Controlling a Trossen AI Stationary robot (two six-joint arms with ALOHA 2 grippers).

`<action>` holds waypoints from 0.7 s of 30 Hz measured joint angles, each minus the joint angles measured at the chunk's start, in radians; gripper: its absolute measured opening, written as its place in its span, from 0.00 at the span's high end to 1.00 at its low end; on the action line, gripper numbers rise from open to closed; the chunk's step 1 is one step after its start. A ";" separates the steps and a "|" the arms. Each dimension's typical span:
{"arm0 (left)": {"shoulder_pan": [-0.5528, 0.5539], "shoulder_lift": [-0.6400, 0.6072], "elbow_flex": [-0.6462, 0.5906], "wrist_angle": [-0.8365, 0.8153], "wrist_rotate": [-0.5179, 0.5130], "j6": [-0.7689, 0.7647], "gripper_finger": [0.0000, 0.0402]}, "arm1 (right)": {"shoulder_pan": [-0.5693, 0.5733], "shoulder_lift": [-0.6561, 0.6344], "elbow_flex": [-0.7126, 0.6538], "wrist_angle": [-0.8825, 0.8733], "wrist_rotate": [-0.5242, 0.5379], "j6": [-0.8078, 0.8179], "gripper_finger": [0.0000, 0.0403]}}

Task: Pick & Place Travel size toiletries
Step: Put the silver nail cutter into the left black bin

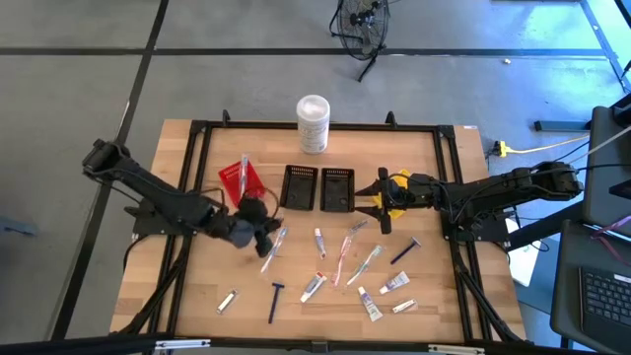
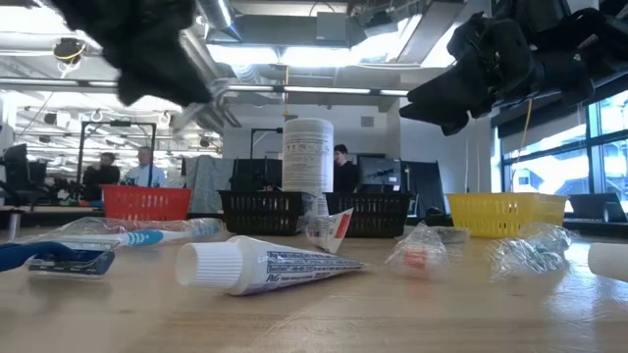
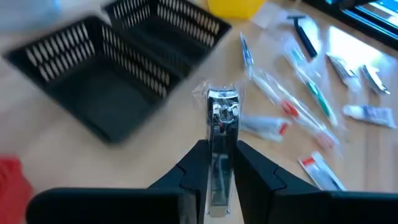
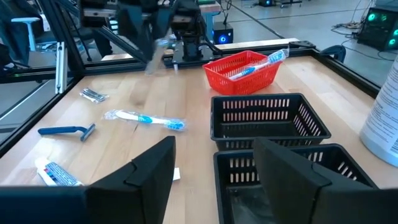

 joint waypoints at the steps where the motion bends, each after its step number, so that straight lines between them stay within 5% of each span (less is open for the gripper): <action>1: 0.026 0.002 0.000 0.023 0.014 0.037 0.86 | 0.000 0.000 0.000 0.000 -0.003 0.000 0.47; 16: 0.438 0.085 0.000 0.271 0.317 0.440 0.86 | 0.082 0.003 0.033 -0.016 0.044 -0.082 0.52; 21: 0.522 0.197 0.000 0.359 0.362 0.453 0.86 | 0.116 0.027 0.143 -0.228 0.115 -0.082 0.52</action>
